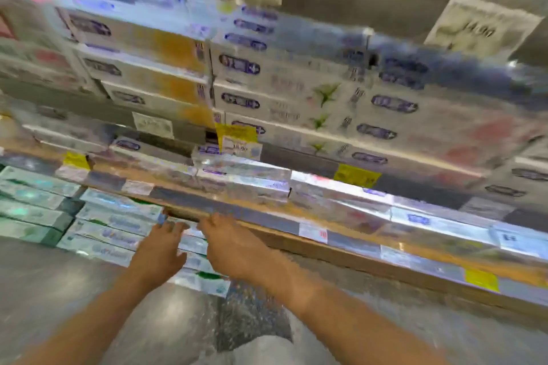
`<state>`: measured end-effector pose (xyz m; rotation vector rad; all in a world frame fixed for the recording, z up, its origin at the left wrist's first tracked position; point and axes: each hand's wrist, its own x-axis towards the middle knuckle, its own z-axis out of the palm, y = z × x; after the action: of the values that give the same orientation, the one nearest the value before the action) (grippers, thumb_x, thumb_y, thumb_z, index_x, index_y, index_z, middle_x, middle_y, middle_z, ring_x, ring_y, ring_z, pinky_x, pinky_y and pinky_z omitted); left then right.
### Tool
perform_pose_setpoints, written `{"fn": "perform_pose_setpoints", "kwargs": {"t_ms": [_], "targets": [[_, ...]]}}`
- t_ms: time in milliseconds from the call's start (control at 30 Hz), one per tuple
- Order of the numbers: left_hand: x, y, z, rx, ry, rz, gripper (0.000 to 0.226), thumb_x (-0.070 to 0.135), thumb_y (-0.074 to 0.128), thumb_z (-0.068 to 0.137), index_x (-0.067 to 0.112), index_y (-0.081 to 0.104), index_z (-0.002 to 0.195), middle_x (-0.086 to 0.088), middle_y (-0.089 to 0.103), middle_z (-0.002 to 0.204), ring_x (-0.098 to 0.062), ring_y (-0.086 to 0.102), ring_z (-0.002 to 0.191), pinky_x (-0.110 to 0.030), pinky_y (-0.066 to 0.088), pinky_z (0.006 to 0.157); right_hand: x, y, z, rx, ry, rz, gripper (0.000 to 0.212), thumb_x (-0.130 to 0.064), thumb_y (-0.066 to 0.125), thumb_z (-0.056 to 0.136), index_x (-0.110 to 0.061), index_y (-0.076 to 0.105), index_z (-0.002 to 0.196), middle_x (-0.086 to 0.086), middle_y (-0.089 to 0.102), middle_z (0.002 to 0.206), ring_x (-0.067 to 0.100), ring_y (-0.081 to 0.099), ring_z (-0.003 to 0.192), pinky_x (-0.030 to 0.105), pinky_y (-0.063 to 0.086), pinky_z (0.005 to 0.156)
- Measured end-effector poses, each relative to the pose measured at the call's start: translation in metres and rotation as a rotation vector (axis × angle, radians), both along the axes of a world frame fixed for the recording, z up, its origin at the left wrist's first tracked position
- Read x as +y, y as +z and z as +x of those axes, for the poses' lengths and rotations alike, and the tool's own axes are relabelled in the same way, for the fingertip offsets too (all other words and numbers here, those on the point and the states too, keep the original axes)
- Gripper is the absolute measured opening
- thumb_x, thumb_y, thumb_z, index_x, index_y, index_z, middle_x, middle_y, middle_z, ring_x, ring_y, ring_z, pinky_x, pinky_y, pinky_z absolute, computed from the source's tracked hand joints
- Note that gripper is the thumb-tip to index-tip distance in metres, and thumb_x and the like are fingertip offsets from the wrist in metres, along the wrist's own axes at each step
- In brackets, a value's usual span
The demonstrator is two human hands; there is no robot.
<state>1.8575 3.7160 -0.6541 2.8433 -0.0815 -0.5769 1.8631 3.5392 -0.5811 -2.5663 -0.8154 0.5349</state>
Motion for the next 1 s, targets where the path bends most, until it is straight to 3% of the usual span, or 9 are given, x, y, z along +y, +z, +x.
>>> {"fn": "perform_pose_setpoints", "kwargs": {"t_ms": [100,200,233,367,467,533,600,667,1000], "targets": [[0.008,-0.062,0.006,-0.026,-0.148,0.086,0.094,0.035,0.084,0.062,0.018,0.038,0.142,-0.013,0.046,0.137,-0.039,0.044,0.124,-0.049,0.048,0.090,0.008,-0.071,0.013,0.022,0.078,-0.114,0.040,-0.002,0.053,0.089,0.006,0.042,0.128,0.028,0.047,0.118,0.038,0.047,0.105,0.042,0.040,0.080],[0.017,-0.110,0.010,0.073,-0.278,0.267,0.122,0.064,0.068,0.069,0.021,-0.014,0.148,-0.004,-0.002,0.159,-0.029,0.006,0.145,-0.047,0.017,0.114,0.011,-0.126,0.018,0.046,0.109,-0.211,0.041,-0.010,0.049,0.094,0.006,0.040,0.130,0.027,0.045,0.127,0.039,0.044,0.113,0.043,0.039,0.086],[0.018,-0.120,0.010,0.090,-0.304,0.282,0.126,0.069,0.066,0.066,0.018,-0.017,0.147,-0.004,-0.010,0.158,-0.030,0.001,0.146,-0.050,0.012,0.115,0.011,-0.142,0.019,0.037,0.116,-0.229,0.045,-0.014,0.050,0.094,0.005,0.037,0.134,0.026,0.041,0.134,0.039,0.040,0.119,0.044,0.037,0.092],[0.023,-0.155,0.008,0.103,-0.469,0.350,0.147,0.088,0.063,0.037,0.002,0.017,0.147,-0.015,0.020,0.153,-0.037,0.034,0.134,-0.065,0.039,0.092,0.010,-0.194,0.014,-0.001,0.112,-0.288,0.072,-0.030,0.051,0.096,0.001,0.012,0.148,0.022,0.011,0.154,0.039,0.011,0.141,0.052,0.015,0.112],[0.029,-0.189,0.009,0.040,-0.408,0.378,0.127,0.095,0.039,0.051,0.009,0.032,0.144,-0.016,0.048,0.138,-0.040,0.060,0.110,-0.062,0.052,0.069,0.011,-0.217,0.014,0.016,0.048,-0.315,0.078,-0.035,0.047,0.098,-0.002,0.000,0.149,0.020,-0.004,0.157,0.039,-0.004,0.144,0.054,0.005,0.115],[0.019,-0.184,0.013,0.131,-0.363,0.288,0.112,0.085,0.038,0.070,0.007,0.018,0.149,-0.011,0.016,0.153,-0.042,0.038,0.132,-0.071,0.038,0.091,0.013,-0.227,0.019,0.050,-0.008,-0.351,0.080,-0.037,0.045,0.098,-0.003,-0.005,0.149,0.019,-0.009,0.157,0.038,-0.007,0.144,0.054,0.004,0.115],[0.010,-0.185,0.015,0.139,-0.293,0.256,0.103,0.072,0.039,0.083,0.010,-0.012,0.148,-0.004,-0.019,0.153,-0.031,-0.001,0.146,-0.057,0.008,0.113,0.011,-0.234,0.026,0.113,-0.050,-0.376,0.081,-0.041,0.044,0.098,-0.004,-0.007,0.149,0.018,-0.010,0.157,0.037,-0.008,0.144,0.055,0.004,0.116],[0.007,-0.188,0.019,0.162,-0.273,0.293,0.101,0.070,0.039,0.085,0.014,-0.018,0.147,-0.005,-0.019,0.157,-0.026,-0.009,0.146,-0.051,0.002,0.115,0.008,-0.241,0.029,0.154,-0.070,-0.381,0.083,-0.041,0.045,0.097,-0.003,-0.006,0.149,0.017,-0.009,0.157,0.036,-0.005,0.144,0.056,0.007,0.115],[0.008,-0.190,0.054,0.073,-0.390,0.374,0.094,0.071,0.037,0.084,0.024,-0.011,0.150,0.002,-0.009,0.159,-0.023,0.005,0.145,-0.042,0.020,0.113,0.005,-0.261,0.034,0.087,-0.184,-0.283,0.080,-0.046,0.052,0.092,-0.002,0.015,0.148,0.016,0.021,0.149,0.036,0.019,0.134,0.050,0.027,0.107]]}}
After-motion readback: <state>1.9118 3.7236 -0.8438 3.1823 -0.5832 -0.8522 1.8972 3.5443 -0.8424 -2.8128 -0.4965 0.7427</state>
